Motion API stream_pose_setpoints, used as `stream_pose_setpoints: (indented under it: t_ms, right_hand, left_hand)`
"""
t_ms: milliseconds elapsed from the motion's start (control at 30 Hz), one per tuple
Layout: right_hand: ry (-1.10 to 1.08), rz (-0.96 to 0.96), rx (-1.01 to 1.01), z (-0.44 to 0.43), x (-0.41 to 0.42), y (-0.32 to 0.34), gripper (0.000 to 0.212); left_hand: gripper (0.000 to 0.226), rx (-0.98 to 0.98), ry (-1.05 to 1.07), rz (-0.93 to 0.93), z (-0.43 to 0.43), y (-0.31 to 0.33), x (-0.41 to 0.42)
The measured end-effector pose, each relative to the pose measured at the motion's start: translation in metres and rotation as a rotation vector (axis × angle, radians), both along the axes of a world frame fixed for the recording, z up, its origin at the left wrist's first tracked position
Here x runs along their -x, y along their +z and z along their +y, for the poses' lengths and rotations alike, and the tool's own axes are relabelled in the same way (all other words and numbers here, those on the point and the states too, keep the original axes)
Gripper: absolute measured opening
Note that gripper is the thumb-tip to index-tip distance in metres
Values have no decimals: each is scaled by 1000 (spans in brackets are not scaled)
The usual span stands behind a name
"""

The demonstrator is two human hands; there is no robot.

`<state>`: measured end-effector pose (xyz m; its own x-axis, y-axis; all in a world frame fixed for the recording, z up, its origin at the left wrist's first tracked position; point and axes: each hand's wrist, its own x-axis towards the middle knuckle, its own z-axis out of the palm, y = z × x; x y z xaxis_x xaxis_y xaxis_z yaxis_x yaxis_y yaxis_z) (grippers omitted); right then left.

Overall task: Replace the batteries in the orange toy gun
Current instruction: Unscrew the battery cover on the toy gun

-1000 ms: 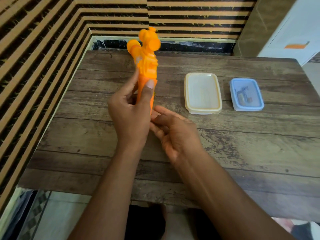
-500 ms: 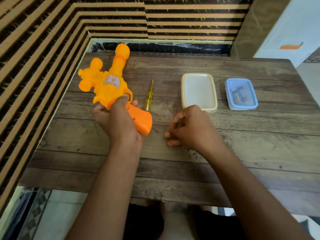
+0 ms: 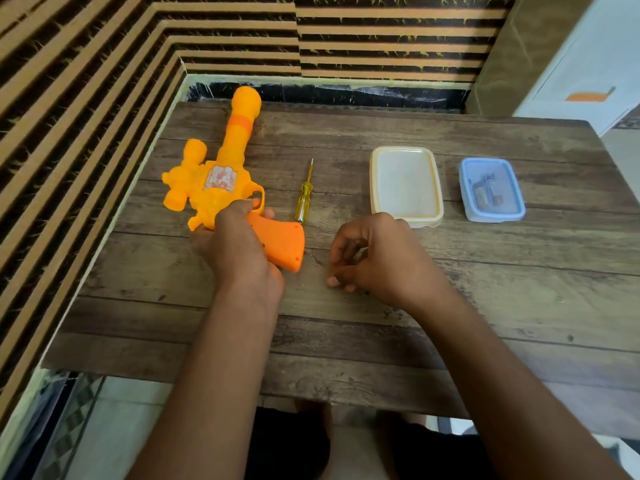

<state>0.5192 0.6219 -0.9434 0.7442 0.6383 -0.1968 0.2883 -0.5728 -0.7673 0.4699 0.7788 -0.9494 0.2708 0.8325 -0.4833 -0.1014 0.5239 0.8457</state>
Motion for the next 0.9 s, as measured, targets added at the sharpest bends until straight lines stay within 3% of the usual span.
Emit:
stream_pose_setpoints:
  t_ms: [133, 267, 467, 600, 900]
  right_hand:
    - [-32, -27, -41, 1, 1, 0, 19]
    - [-152, -80, -175, 3, 1, -2, 20]
    - [-171, -394, -312, 14, 7, -2, 7]
    - [28, -529, -295, 24, 15, -10, 34]
    - [61, -715, -176, 40, 34, -12, 41]
  left_hand:
    - [42, -4, -15, -7, 2, -1, 0]
    - [18, 34, -65, -25, 7, 1, 0]
    - [15, 64, -167, -58, 14, 8, 9]
    - [15, 61, -224, -87, 14, 15, 13]
    - [8, 27, -287, -65, 17, 18, 16]
